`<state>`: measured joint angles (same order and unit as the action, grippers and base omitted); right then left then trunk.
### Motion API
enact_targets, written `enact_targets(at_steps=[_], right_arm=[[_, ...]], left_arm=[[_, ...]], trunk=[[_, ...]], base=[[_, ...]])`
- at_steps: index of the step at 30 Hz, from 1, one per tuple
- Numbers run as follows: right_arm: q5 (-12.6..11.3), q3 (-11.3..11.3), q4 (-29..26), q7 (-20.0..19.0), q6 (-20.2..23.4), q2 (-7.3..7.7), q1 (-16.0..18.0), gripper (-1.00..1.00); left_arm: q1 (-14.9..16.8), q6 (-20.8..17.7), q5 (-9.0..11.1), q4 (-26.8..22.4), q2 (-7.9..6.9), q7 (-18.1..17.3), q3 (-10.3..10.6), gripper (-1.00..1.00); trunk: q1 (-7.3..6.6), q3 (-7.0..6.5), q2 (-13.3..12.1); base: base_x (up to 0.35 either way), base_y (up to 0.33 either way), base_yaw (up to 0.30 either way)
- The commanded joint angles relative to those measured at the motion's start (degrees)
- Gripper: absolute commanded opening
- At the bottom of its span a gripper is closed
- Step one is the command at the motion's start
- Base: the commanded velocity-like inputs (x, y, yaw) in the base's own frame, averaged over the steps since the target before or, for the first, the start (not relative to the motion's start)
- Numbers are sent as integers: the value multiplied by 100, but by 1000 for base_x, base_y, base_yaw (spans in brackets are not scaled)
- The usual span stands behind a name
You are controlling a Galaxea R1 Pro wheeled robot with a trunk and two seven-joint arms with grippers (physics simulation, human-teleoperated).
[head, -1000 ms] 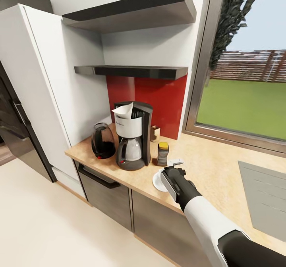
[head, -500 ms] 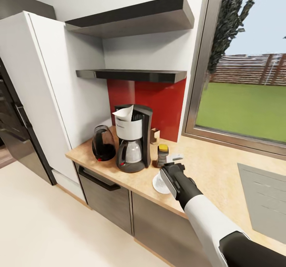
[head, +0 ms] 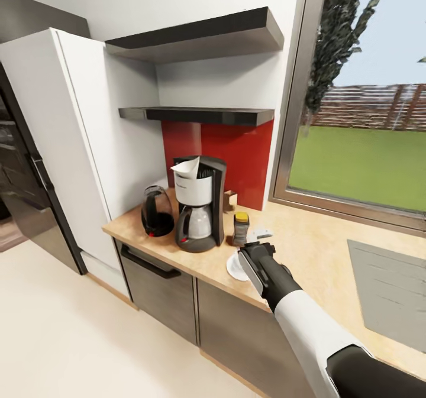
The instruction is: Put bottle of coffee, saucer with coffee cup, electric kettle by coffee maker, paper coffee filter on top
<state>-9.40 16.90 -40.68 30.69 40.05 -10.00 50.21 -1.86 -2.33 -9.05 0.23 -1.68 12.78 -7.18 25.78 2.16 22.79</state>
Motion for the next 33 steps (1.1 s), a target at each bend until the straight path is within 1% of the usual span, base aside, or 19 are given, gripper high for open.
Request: enact_targets(at_steps=[1,10,12,33], right_arm=[[-53,15,1,51,12,0,6,100],[-53,9,7,50,12,0,6,100],[-53,14,26,49,12,0,6,100],[-75,27,65,25,-4,0,6,100]], left_arm=[[1,-16,-61,-5,1,14,-47,100],[1,-16,-53,-5,1,14,-50,100],[1,-14,-53,-5,1,14,-54,100],[7,-19,-53,-28,4,14,-56,100]], trunk=[[0,12,13],[0,11,13],[0,11,13],[0,-21,13]], base=[[-333,0,0],[-335,0,3],[-172,-47,205],[-13,-13,272]])
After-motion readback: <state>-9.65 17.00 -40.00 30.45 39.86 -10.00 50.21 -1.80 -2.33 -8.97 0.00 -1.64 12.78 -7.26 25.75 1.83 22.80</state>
